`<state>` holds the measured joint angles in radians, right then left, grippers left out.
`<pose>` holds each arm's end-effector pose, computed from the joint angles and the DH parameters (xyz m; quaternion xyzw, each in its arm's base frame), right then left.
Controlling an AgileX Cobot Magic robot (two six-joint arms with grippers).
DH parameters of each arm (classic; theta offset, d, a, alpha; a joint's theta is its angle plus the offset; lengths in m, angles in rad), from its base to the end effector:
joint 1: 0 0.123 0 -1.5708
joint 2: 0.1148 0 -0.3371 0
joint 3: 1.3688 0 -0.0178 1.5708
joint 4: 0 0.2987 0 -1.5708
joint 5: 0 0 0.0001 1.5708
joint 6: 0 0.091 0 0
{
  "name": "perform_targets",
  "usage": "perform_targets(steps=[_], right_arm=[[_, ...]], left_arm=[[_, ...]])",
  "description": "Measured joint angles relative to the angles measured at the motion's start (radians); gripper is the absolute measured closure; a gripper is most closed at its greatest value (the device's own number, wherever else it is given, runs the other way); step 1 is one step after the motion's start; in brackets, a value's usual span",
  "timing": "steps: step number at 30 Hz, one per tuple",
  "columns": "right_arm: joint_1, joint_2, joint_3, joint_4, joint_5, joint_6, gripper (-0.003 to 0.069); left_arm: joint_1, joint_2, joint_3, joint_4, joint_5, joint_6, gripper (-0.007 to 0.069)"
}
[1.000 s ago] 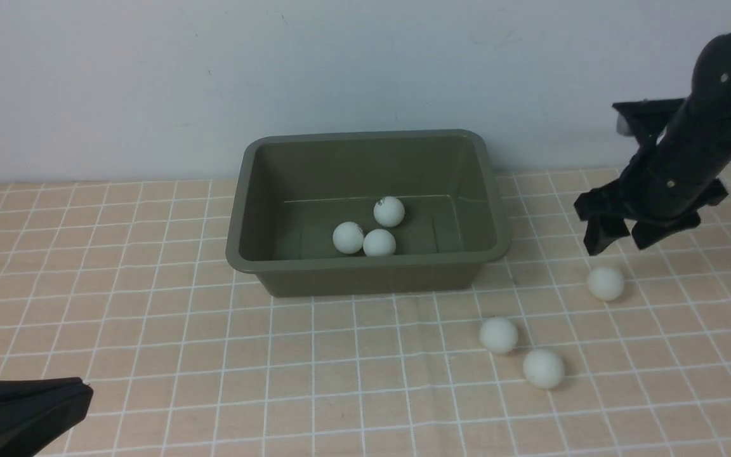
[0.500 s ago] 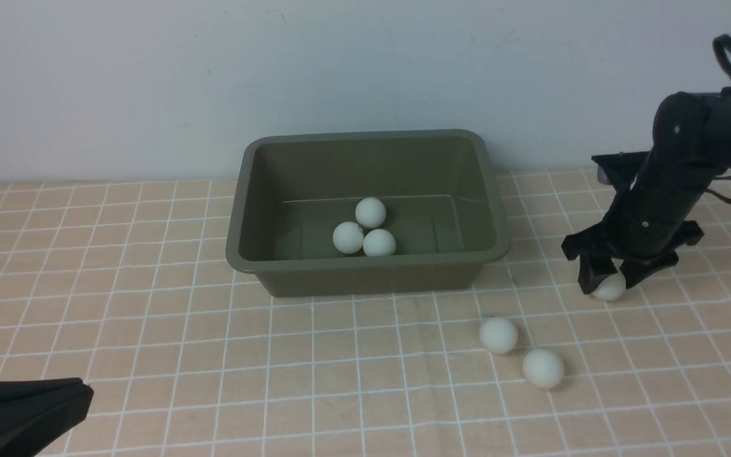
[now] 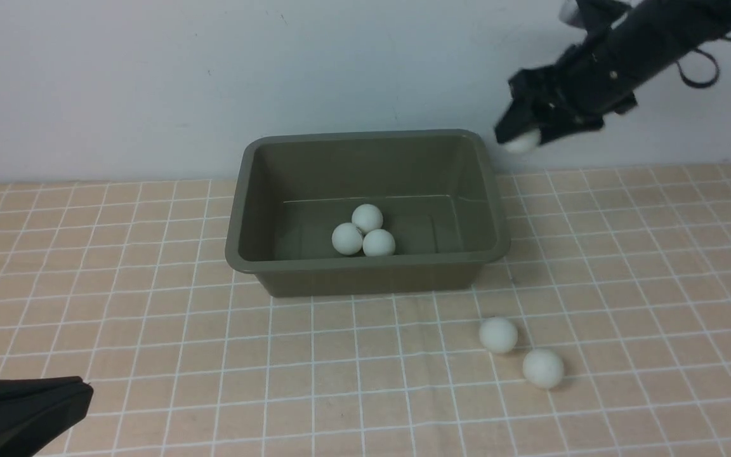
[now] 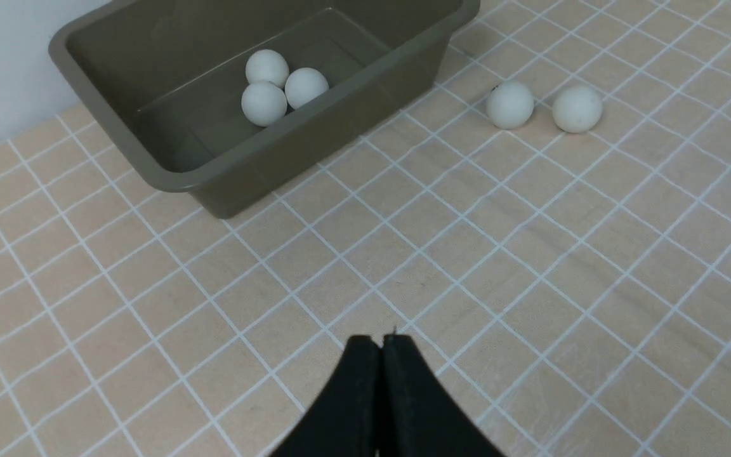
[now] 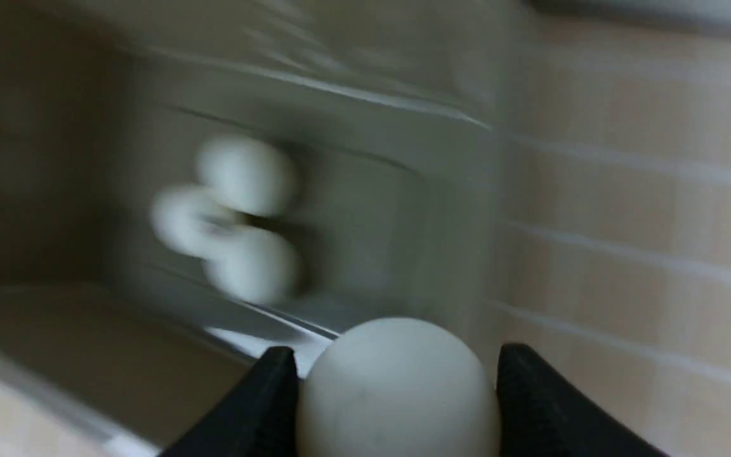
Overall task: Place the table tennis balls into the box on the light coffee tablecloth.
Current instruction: 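Release the ping pong ball into the bin and lift the gripper away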
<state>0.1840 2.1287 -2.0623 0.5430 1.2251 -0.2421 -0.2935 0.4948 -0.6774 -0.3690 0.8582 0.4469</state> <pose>0.5234 0.1424 0.3380 -0.1579 0.9350 0.2594 0.1832 0.0705 -0.0473 0.3667 0.2761 0.8227 -0.1429 0.4760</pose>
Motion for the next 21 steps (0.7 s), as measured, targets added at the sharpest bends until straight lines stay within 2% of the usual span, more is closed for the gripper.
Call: perform_targets(steps=[4, 8, 15, 21], right_arm=[[0.093, 0.032, -0.023, 0.002, 0.001, -0.023, 0.0295], [0.165, 0.119, -0.023, -0.074, 0.004, -0.016, 0.0295], [0.185, 0.195, -0.021, -0.121, 0.010, 0.008, 0.0280], [0.185, 0.198, -0.027, -0.113, 0.010, 0.010, 0.0192]], left_arm=[[0.000, 0.000, 0.000, 0.000, -0.001, 0.000, 0.0693], [0.000, 0.000, 0.000, 0.000, -0.001, 0.000, 0.0693], [0.000, 0.000, 0.000, 0.000, -0.001, 0.000, 0.0693], [0.000, 0.000, 0.000, 0.000, -0.002, 0.000, 0.0693]])
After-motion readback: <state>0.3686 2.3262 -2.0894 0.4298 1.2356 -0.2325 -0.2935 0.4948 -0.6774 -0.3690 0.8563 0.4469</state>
